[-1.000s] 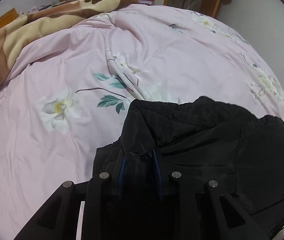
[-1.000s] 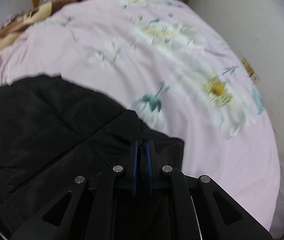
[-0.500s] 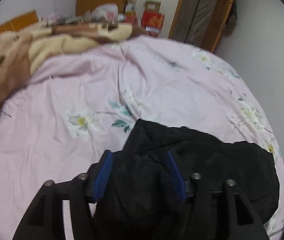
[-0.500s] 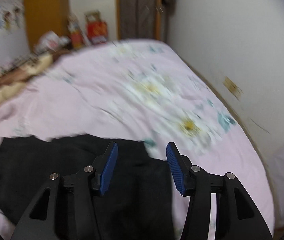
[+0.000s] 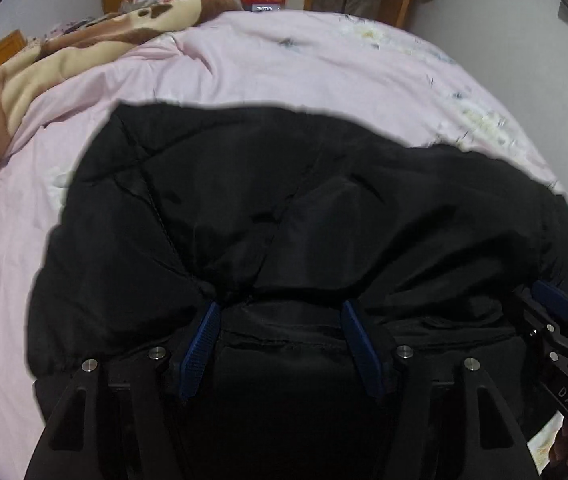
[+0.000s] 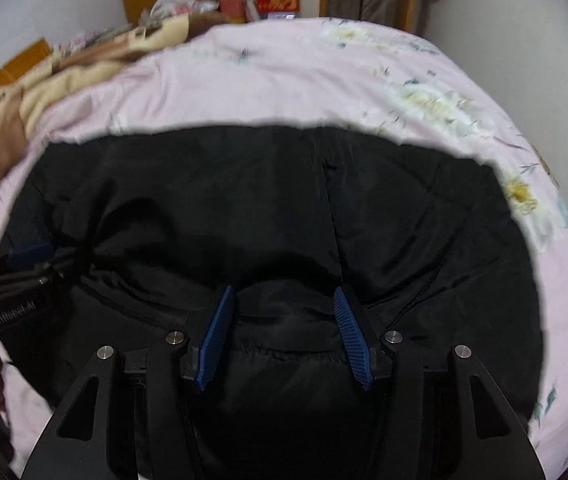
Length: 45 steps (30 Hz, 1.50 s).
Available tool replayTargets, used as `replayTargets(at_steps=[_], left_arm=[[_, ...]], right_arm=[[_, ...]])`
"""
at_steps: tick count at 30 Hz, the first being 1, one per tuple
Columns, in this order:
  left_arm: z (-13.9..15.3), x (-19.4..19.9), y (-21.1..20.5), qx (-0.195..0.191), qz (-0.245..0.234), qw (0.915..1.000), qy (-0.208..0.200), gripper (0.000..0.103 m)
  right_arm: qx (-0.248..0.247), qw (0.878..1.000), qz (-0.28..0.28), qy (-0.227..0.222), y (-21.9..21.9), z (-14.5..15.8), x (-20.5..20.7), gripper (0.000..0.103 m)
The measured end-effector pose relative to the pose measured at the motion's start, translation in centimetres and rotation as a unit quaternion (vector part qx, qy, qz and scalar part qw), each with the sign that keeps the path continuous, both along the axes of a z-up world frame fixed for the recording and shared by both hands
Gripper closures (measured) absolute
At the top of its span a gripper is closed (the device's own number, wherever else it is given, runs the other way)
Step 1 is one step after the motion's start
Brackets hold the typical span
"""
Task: Fold large clothes
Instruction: 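Lower the folded hem onto the jacket and open both tools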
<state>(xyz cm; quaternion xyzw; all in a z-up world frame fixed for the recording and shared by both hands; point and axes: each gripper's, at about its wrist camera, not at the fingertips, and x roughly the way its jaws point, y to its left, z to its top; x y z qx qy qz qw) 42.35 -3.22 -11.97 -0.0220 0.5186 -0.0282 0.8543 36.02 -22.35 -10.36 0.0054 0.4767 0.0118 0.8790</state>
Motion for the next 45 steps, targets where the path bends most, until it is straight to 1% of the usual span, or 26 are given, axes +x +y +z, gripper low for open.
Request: replayTargets(at_steps=[2, 3, 6, 8, 9, 10, 11, 13, 14, 16, 17, 19, 20, 21, 23, 24, 25, 28, 29, 31, 33, 36, 39, 41, 43, 45], left_arm=[[-1.2, 0.0, 0.0, 0.006, -0.005, 1.0000, -0.004, 0.038], [-2.1, 0.2, 0.1, 0.001, 0.000, 1.0000, 0.002, 0.038], [-3.3, 0.6, 0.2, -0.006, 0.011, 0.9999, 0.007, 0.038], [-3.4, 0.8, 0.1, 0.000, 0.010, 0.9999, 0.011, 0.038], [-3.3, 0.9, 0.3, -0.008, 0.015, 0.9997, 0.015, 0.038], [-2.8, 1.0, 0.3, -0.008, 0.008, 0.9997, 0.021, 0.038], [-2.1, 1.1, 0.4, -0.008, -0.002, 0.9997, 0.024, 0.038], [-0.3, 0.7, 1.6, -0.036, -0.009, 0.9992, 0.018, 0.038], [0.7, 0.3, 2.2, -0.028, -0.010, 0.9995, 0.011, 0.038], [2.2, -0.7, 3.4, -0.006, -0.005, 0.9999, -0.015, 0.039], [2.6, -1.0, 4.0, -0.001, -0.006, 0.9997, -0.022, 0.039], [2.4, -1.5, 5.1, 0.006, -0.008, 0.9998, -0.015, 0.039], [1.8, -1.5, 5.6, 0.015, -0.005, 0.9998, -0.014, 0.039], [0.4, -1.2, 6.3, 0.021, 0.006, 0.9998, -0.001, 0.038], [-1.6, -0.7, 7.4, -0.012, 0.013, 0.9996, 0.023, 0.038], [-2.3, -0.4, 7.4, -0.014, 0.016, 0.9994, 0.028, 0.038], [-2.7, -0.3, 7.2, -0.005, 0.014, 0.9996, 0.026, 0.038], [-3.7, 0.2, 6.3, 0.020, 0.017, 0.9994, 0.021, 0.038], [-3.8, 0.4, 6.3, 0.021, 0.018, 0.9994, 0.020, 0.038], [-3.9, 0.5, 6.7, 0.008, 0.024, 0.9994, 0.023, 0.038], [-3.3, 0.5, 7.1, 0.003, 0.016, 0.9995, 0.028, 0.038], [-1.2, -0.6, 7.9, -0.009, 0.001, 0.9998, 0.015, 0.038], [0.7, -1.7, 9.2, -0.022, -0.014, 0.9997, 0.001, 0.039], [1.7, -2.4, 10.4, -0.031, -0.011, 0.9994, -0.008, 0.038], [2.4, -2.7, 11.6, -0.031, -0.008, 0.9994, -0.012, 0.037], [2.9, -2.8, 12.9, -0.033, -0.001, 0.9994, -0.013, 0.028]], right_arm=[[-0.001, 1.000, -0.003, 0.005, 0.0, -1.5, 0.5, 0.050], [-0.004, 1.000, -0.003, 0.013, 0.0, -2.1, 0.8, 0.050], [-0.001, 1.000, -0.006, 0.029, -0.2, -3.4, 1.5, 0.050], [-0.001, 0.999, -0.008, 0.034, -0.2, -3.7, 1.7, 0.050], [0.000, 0.999, -0.008, 0.034, -0.2, -3.7, 1.7, 0.050], [0.003, 0.999, -0.006, 0.035, -0.2, -3.5, 1.5, 0.050], [0.010, 0.999, -0.004, 0.039, -0.3, -3.0, 1.4, 0.050], [0.031, 0.999, -0.002, 0.034, -1.0, -1.2, 0.9, 0.051], [0.034, 0.999, -0.005, 0.025, -1.6, 0.1, 0.4, 0.051], [0.013, 1.000, -0.018, -0.008, -2.8, 2.3, -1.2, 0.051], [0.005, 1.000, -0.024, -0.017, -3.5, 3.1, -1.9, 0.051], [-0.004, 0.999, -0.034, -0.018, -4.8, 3.4, -2.9, 0.051], [-0.016, 0.999, -0.045, -0.010, -5.7, 2.9, -3.3, 0.051], [-0.022, 0.999, -0.048, -0.005, -6.2, 2.4, -3.3, 0.051], [-0.021, 0.999, -0.041, 0.019, -7.0, 0.0, -3.0, 0.051], [-0.004, 0.999, -0.042, 0.029, -7.3, -1.1, -2.7, 0.050], [0.003, 0.999, -0.045, 0.031, -7.4, -1.9, -2.5, 0.050], [-0.007, 0.998, -0.052, 0.025, -7.0, -3.5, -2.1, 0.050], [-0.011, 0.998, -0.053, 0.025, -7.0, -3.7, -2.0, 0.050], [-0.010, 0.998, -0.052, 0.025, -6.8, -3.5, -2.0, 0.050], [0.000, 0.999, -0.044, 0.029, -7.3, -3.2, -2.1, 0.050], [0.016, 0.999, -0.036, 0.030, -8.3, -1.9, -2.7, 0.050], [0.027, 0.999, -0.038, 0.003, -10.2, 0.9, -4.9, 0.049], [0.022, 0.999, -0.043, -0.011, -11.1, 2.1, -6.1, 0.049], [0.026, 0.998, -0.050, -0.017, -12.3, 3.0, -7.1, 0.049], [0.019, 0.998, -0.058, -0.017, -13.7, 3.5, -8.0, 0.046]])
